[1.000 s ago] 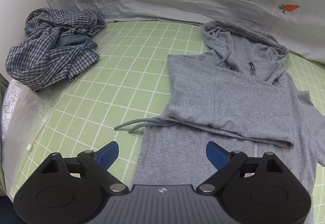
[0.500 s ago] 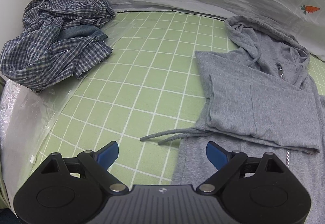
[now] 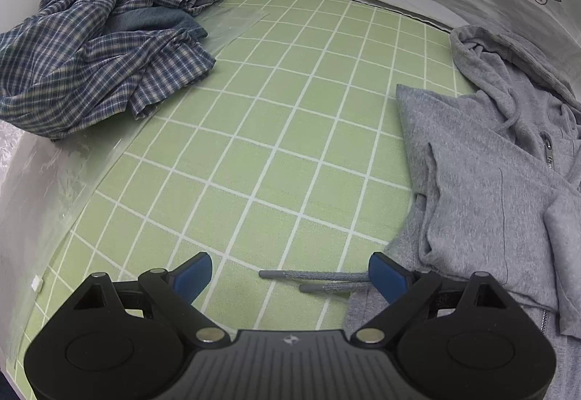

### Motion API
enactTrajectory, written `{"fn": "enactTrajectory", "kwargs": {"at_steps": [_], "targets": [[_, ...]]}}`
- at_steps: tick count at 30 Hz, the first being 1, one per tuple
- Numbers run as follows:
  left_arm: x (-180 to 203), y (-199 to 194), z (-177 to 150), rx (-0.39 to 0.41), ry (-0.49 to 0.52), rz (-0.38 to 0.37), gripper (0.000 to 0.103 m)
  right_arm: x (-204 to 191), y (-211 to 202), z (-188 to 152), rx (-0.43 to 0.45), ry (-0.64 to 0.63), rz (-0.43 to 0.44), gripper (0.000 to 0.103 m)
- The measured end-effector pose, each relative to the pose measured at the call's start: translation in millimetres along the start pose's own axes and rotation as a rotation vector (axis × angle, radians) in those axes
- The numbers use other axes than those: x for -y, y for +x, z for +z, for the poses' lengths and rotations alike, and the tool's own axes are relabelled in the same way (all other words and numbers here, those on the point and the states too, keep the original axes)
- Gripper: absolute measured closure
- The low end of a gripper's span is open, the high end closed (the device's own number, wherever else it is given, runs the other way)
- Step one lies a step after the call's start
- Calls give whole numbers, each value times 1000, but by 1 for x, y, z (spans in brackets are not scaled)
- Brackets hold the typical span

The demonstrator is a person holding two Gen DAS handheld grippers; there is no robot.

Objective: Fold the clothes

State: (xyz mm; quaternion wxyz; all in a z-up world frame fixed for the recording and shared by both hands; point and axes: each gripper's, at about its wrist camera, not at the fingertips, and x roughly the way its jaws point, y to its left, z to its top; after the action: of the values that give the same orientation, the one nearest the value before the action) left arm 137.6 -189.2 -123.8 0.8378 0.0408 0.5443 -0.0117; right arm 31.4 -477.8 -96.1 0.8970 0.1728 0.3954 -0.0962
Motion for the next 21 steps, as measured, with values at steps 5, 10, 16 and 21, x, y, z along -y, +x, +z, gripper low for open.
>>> {"fn": "enactTrajectory", "kwargs": {"at_steps": [5, 10, 16, 21], "targets": [[12, -16, -3, 36, 33, 13, 10, 31, -23, -10, 40, 12, -137, 20], [33, -36, -4, 85, 82, 17, 10, 78, -50, -33, 59, 85, -330, 7], [79, -45, 1, 112, 181, -19, 10, 130, -70, -63, 40, 229, -478, 5], [126, -39, 8, 102, 265, -68, 10, 166, -74, -76, 18, 343, -575, 4]]}}
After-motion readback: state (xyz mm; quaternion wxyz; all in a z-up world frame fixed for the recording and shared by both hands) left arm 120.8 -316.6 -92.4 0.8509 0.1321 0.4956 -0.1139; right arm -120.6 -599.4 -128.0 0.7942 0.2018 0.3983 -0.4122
